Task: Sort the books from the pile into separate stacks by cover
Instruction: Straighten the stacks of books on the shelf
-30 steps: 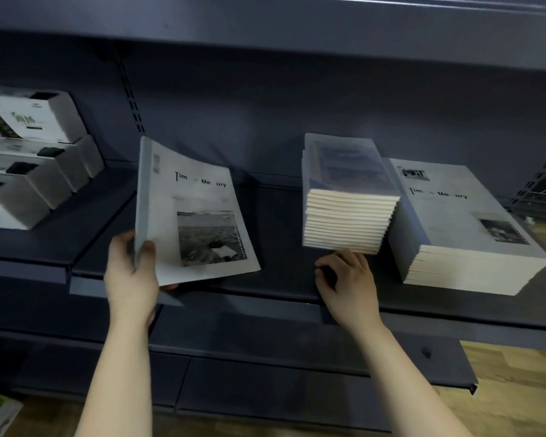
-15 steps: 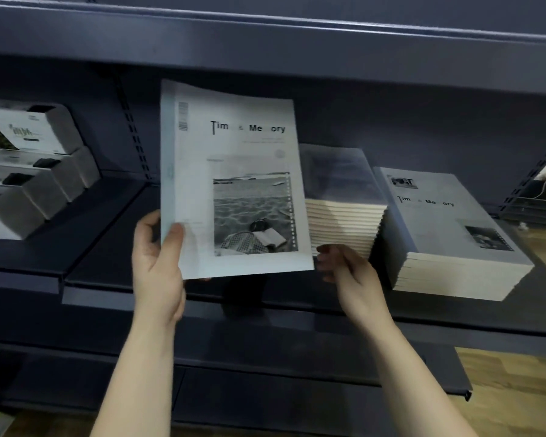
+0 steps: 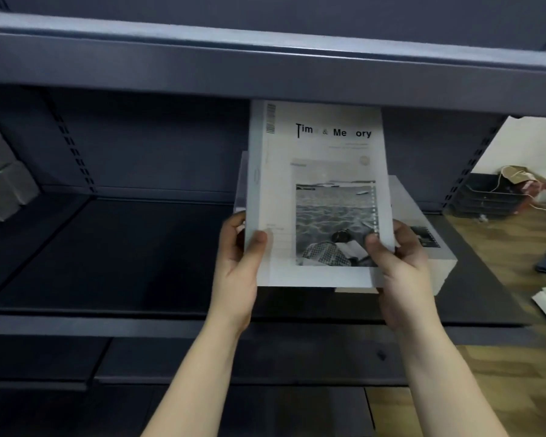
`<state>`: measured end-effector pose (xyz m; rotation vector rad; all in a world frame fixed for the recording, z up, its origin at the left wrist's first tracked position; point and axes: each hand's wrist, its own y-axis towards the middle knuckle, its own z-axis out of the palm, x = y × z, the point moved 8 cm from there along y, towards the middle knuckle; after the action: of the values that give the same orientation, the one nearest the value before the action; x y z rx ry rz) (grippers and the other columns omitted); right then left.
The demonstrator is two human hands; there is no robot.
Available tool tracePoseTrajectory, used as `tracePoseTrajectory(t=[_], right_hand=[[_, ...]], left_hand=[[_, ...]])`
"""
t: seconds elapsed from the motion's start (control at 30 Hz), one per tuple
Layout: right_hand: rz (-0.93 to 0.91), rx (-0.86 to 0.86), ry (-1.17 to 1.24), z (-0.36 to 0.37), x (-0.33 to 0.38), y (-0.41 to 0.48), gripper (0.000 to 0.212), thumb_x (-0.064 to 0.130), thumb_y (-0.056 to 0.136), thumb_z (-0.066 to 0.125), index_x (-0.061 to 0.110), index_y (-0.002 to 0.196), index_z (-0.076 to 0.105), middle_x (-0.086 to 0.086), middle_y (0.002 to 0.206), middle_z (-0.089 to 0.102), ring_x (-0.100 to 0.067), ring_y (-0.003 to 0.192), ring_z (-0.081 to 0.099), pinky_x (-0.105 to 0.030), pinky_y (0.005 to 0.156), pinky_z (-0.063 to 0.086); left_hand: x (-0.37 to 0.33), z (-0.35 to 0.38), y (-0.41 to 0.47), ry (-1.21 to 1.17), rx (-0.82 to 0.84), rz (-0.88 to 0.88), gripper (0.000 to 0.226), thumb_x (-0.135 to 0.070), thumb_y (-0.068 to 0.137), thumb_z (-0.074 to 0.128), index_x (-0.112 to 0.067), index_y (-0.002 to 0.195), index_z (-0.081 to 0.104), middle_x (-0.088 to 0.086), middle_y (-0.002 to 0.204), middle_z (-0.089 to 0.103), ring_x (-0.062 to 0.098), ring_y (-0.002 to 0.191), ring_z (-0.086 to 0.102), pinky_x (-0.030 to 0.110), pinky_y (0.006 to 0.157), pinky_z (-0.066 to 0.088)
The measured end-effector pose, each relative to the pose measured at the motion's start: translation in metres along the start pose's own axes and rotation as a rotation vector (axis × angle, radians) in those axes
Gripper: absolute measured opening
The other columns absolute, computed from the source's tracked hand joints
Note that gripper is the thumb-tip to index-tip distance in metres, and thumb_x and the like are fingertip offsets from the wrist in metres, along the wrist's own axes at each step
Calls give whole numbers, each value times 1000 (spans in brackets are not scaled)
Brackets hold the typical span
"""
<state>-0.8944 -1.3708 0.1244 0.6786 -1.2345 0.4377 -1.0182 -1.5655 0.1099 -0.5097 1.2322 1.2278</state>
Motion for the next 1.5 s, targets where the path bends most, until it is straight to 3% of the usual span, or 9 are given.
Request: tracePoseTrajectory(t=[0.23,0.47,0.6,0.8,0.9,1.0,1.1,1.27,1.5], right_hand=[[-25,-88,23,-67,8,17,25,-1,87,57,22,87,65,-4,87,69,-26,85,65,-45,84,47],[14,-80,-14,-113,3,36,24,-1,88,56,19,91,69,-6,91,71,-30,91,66,-43,83,47],[30,-87,-46,-130,4,46,23,-2,87,54,14,90,69,-3,85,72,-25,83,66,-35,76,46],[61,-90,-199,-142,-1,52,18,2,87,57,16,85,69,2,80,73,-18,80,67,-29,69,46],[64,-90,-417,-148,-3,54,8,14,84,65,20,90,65,1,82,70,-25,79,65,-31,67,45],[105,-27,-603,-150,-11,54,44,39,67,73,44,107,54,6,99,68,-19,86,66,-35,74,52],[85,92,-793,-145,-10,48,69,58,54,73,39,118,57,5,118,57,-12,101,58,-30,82,49],[64,266,-790,-140,0,35,89,66,33,73,41,117,58,10,116,49,7,98,48,-18,81,38],[-15,250,-912,-137,3,39,68,45,47,89,43,109,62,9,116,45,-9,102,49,-24,77,39]], left_hand=[[21,49,-2,163,95,-25,20,-28,94,53,-22,112,61,-10,106,68,9,103,63,23,88,50],[75,55,-12,530,120,-132,22,-20,97,46,-21,90,66,-4,77,68,9,72,64,24,65,49],[94,56,-18,1030,190,-14,13,-30,93,52,-31,94,64,-20,91,61,1,82,57,22,67,46],[106,73,-19,1376,196,255,7,-20,83,62,-23,88,66,-6,92,61,18,85,54,30,73,34],[108,73,-20,1432,160,279,7,-19,80,65,-22,86,66,-5,92,60,19,85,55,32,76,37],[108,73,-20,1452,148,286,8,-22,82,60,-24,87,66,-6,93,60,17,86,54,31,79,36],[108,72,-19,1453,136,284,7,-22,81,61,-24,87,65,-7,92,59,16,86,54,30,79,34],[109,69,-18,1438,131,257,9,-21,78,66,-24,86,65,-8,92,60,17,85,54,29,77,32],[108,69,-18,1426,128,236,9,-20,79,66,-26,86,65,-9,93,59,15,87,53,29,78,31]])
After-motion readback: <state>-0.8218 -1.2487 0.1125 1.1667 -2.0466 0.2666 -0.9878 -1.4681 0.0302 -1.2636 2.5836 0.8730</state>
